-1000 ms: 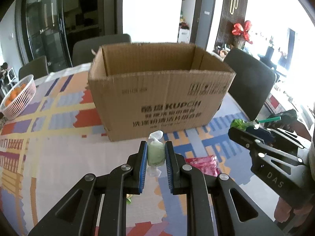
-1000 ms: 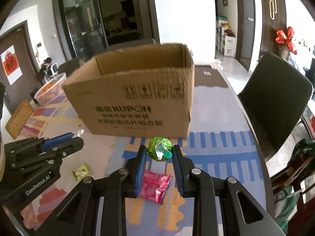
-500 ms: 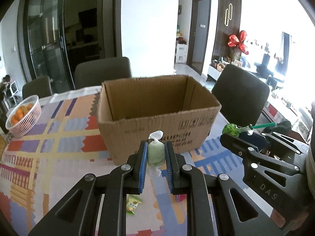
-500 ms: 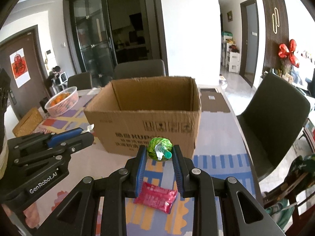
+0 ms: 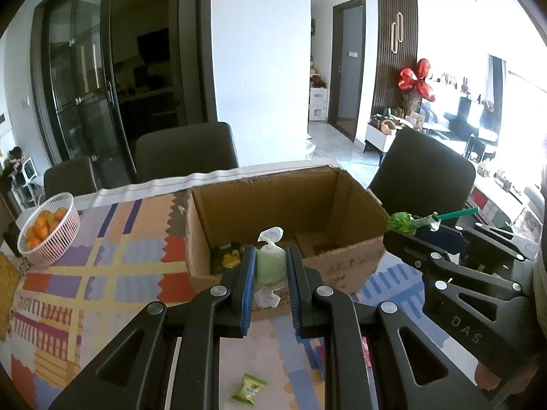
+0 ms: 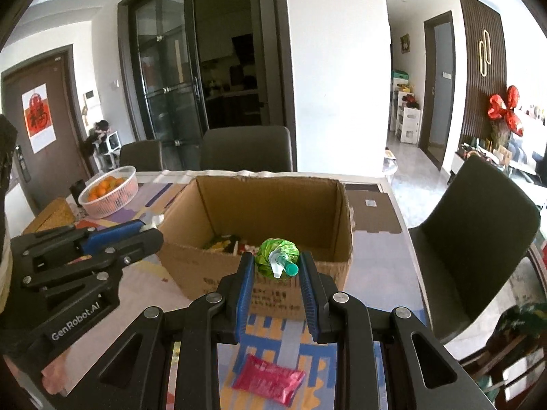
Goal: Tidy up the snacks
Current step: 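Carry the pale green candy with the left tool while the right tool carries the green candy over the box, then open the left tool over the box while the right tool releases the green candy into it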
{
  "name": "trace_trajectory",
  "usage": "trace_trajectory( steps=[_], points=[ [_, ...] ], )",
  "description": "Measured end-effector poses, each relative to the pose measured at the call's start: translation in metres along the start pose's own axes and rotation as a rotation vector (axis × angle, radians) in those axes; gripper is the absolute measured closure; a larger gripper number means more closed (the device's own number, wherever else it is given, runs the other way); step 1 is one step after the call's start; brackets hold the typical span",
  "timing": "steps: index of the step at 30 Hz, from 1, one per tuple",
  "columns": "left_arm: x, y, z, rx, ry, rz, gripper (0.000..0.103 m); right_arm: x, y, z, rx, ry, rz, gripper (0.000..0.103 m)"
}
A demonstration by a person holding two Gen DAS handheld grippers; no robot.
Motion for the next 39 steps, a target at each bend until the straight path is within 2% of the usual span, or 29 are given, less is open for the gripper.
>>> trace_trajectory(
  steps=[11, 17, 26, 29, 32, 36, 39],
  points=[
    [0.02, -0.022, -0.03, 0.023, -0.031, -0.014, 0.084, 0.005, -0.028, -0.026, 0.007, 0.012, 0.051, 0.075],
    [0.027, -0.03, -0.053, 0.064, -0.002, 0.0, 0.084, 0.004, -0.039, -0.049, 0.038, 0.029, 0.084, 0.075],
    [0.027, -0.03, -0.081, 0.129, -0.008, -0.033, 0.084, -0.001, -0.041, -0.078, 0.098, 0.055, 0.116, 0.075],
    [0.028, -0.028, -0.084, 0.136, -0.023, -0.036, 0.069, -0.003, -0.038, -0.087, 0.117, 0.051, 0.115, 0.074],
    [0.03, -0.024, -0.081, 0.131, -0.031, -0.028, 0.061, -0.005, -0.035, -0.089, 0.111, 0.074, 0.105, 0.05],
    [0.033, -0.018, -0.072, 0.13, -0.031, -0.022, 0.055, -0.005, -0.034, -0.083, 0.094, 0.09, 0.115, 0.049],
    [0.034, -0.012, -0.06, 0.129, -0.039, -0.03, 0.055, -0.003, -0.033, -0.074, 0.089, 0.083, 0.12, 0.049]
  ],
)
Point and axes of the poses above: each gripper's, at about its wrist camera, not at the fingertips, and z roughly against the way its jaws point, x to its left, y to its underside, the point moved 6 cm from there along -z, roughly the way its jaws point, and after that the axes turned 3 degrees about -z, right-handed, at the moved point
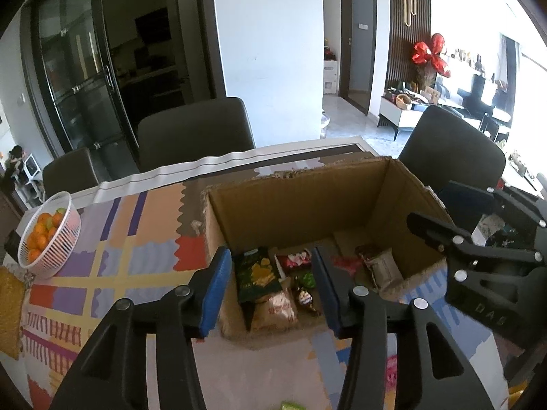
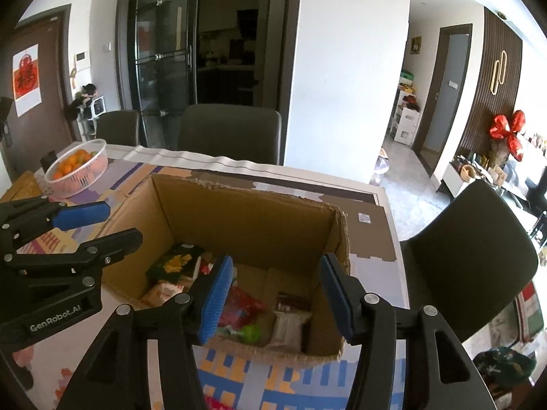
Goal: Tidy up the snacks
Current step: 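Open the left tool over the box while the right tool releases the green candy into it, then move the left tool to the yellow-green snack pack while the right tool moves to the pink bag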
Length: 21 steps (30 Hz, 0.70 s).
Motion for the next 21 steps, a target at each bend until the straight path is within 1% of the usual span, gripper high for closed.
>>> trace_trajectory(
  steps=[4, 6, 11, 17, 21],
  points=[
    [-0.003, 0.011, 0.017, -0.002, 0.004, -0.009, 0.054, 0.002, 0.002, 0.015, -0.008, -0.005, 0.02, 0.049],
    [-0.004, 0.016, 0.026, 0.001, 0.009, -0.015, 0.054, 0.005, 0.003, 0.021, -0.004, -0.021, 0.027, 0.047],
    [-0.011, 0.029, 0.048, 0.005, 0.008, -0.046, 0.053, 0.012, 0.01, 0.036, 0.014, -0.047, 0.059, 0.047],
    [-0.016, 0.05, 0.064, 0.021, 0.003, -0.072, 0.051, 0.024, 0.026, 0.046, 0.083, -0.081, 0.123, 0.047],
    [-0.016, 0.064, 0.068, 0.042, -0.005, -0.083, 0.051, 0.032, 0.043, 0.048, 0.143, -0.057, 0.2, 0.047]
  ],
)
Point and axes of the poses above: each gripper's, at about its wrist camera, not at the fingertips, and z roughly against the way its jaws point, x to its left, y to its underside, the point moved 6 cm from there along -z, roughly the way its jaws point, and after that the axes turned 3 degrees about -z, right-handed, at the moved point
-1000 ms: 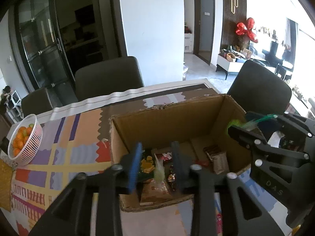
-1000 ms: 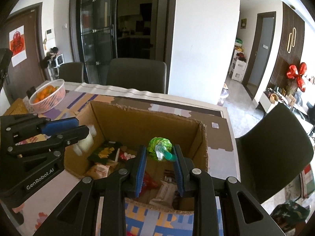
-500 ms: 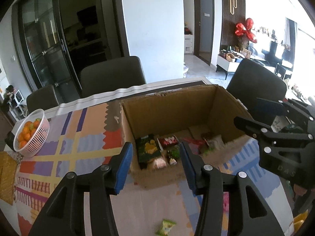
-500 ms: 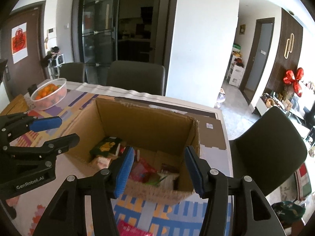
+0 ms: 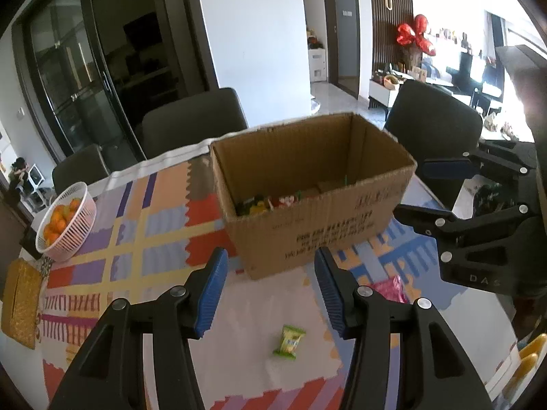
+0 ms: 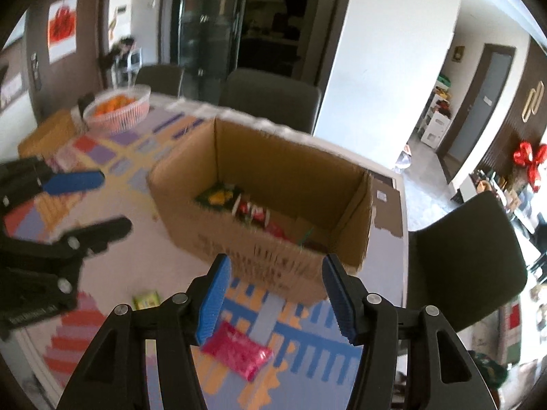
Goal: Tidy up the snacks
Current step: 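Move the left tool to the yellow-green snack pack while the right tool moves to the pink bag, then close the left tool on the yellow-green pack while the right tool closes on the pink bag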
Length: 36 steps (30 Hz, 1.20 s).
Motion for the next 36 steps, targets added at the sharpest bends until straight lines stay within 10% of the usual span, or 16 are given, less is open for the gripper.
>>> trace_trajectory(
  steps=[36],
  points=[
    [-0.026, 0.122, -0.092, 0.372, 0.112, -0.023, 0.051, 0.051, 0.131, -0.084, 0.441, -0.121, 0.317, 0.047]
  ],
)
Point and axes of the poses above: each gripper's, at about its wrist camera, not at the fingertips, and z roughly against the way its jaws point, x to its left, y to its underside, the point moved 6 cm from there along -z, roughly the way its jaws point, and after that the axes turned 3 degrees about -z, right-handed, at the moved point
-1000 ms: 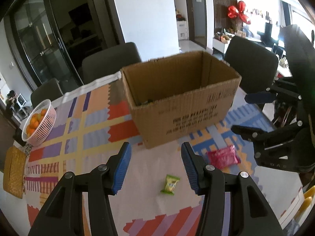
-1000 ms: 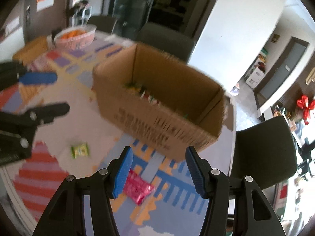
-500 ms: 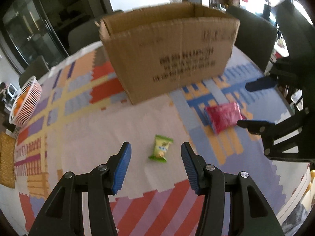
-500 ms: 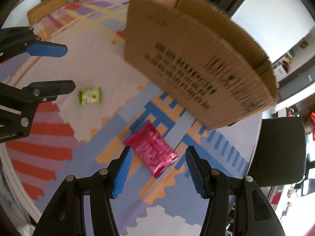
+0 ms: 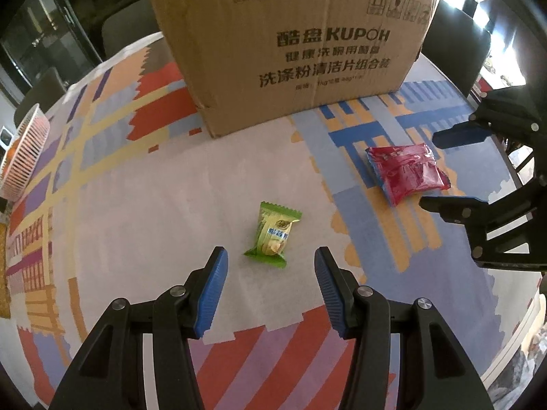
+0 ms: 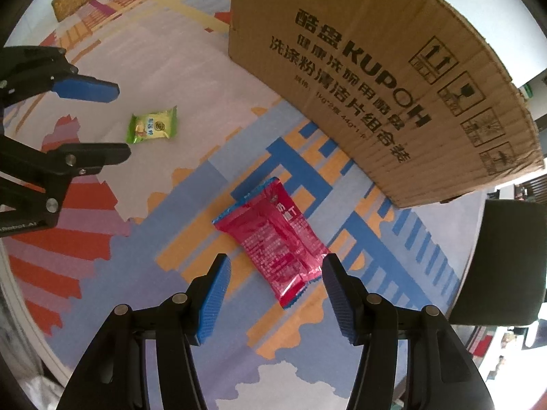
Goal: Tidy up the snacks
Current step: 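Close the left tool on the yellow-green pack while the right tool closes on the pink bag, then carry the yellow-green pack with the left tool while the right tool carries the pink bag over the box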
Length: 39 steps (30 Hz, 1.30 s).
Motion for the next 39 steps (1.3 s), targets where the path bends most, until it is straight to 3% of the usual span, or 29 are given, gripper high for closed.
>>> trace_trajectory(
  steps=[10, 18, 22, 29, 39],
  points=[
    [0.004, -0.008, -0.021, 0.038, 0.012, 0.007, 0.052, -0.013, -0.013, -0.02, 0.021, -0.032, -0.015, 0.047],
    [0.004, -0.015, -0.03, 0.052, 0.03, 0.022, 0.067, -0.022, -0.021, -0.038, 0.017, -0.088, -0.083, 0.047],
    [0.0, -0.017, -0.031, 0.048, 0.027, 0.015, 0.073, -0.029, -0.023, -0.042, 0.008, -0.113, -0.141, 0.047],
    [-0.007, -0.016, -0.03, 0.039, 0.034, 0.019, 0.083, -0.031, -0.02, -0.039, -0.023, -0.115, -0.179, 0.059],
    [-0.009, -0.011, -0.008, -0.026, 0.054, 0.078, 0.083, -0.027, -0.005, -0.02, -0.081, -0.127, -0.289, 0.061]
  ],
)
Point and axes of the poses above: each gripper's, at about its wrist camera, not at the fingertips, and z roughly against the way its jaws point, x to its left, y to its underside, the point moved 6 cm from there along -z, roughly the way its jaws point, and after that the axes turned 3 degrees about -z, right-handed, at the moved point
